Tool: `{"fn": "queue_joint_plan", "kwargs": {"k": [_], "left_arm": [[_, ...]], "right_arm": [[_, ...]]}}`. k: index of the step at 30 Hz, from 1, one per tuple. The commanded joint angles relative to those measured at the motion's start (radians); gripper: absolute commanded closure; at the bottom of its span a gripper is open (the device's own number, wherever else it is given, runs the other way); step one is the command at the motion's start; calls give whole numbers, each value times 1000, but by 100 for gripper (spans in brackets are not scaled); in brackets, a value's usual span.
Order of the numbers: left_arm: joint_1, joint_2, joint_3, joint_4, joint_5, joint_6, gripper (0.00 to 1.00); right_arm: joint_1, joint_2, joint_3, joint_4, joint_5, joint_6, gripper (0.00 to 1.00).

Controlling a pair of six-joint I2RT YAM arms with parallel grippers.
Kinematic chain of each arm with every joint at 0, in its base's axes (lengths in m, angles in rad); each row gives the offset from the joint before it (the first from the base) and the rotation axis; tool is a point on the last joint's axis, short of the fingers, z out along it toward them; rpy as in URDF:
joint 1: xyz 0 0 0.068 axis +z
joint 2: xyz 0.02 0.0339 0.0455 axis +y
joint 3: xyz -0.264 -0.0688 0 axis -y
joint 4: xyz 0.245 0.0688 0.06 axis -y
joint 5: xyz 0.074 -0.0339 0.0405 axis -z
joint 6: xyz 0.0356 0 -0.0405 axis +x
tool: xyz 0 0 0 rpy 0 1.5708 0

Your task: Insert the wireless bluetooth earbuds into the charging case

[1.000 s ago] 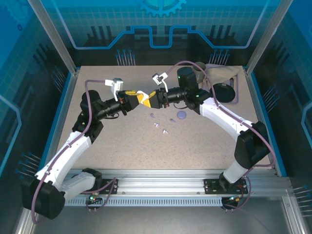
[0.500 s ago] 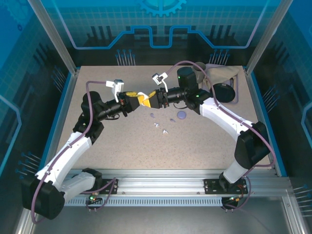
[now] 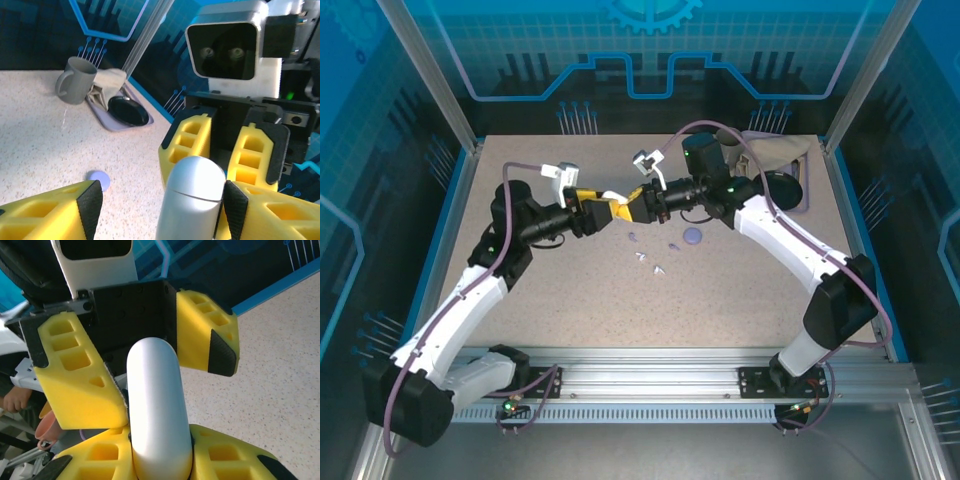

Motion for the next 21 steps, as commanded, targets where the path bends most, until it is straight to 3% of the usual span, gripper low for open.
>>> {"fn": "queue_joint_plan", "kwargs": {"k": [1,11,15,21], "left_arm": [[0,21,93,-175,30,60,31],[39,109,244,-357,381,176,31],[37,133,285,-455,412,259,32],[25,136,295,-463,453,293,36]], "right_arm": [[-29,-41,55,-153,-5,-110,86],[-84,-66,110,-377,-69,-273,86],[-85,-62,127,-409,-106,-299,86],[-62,-43,152,-439,-114,-318,86]]}}
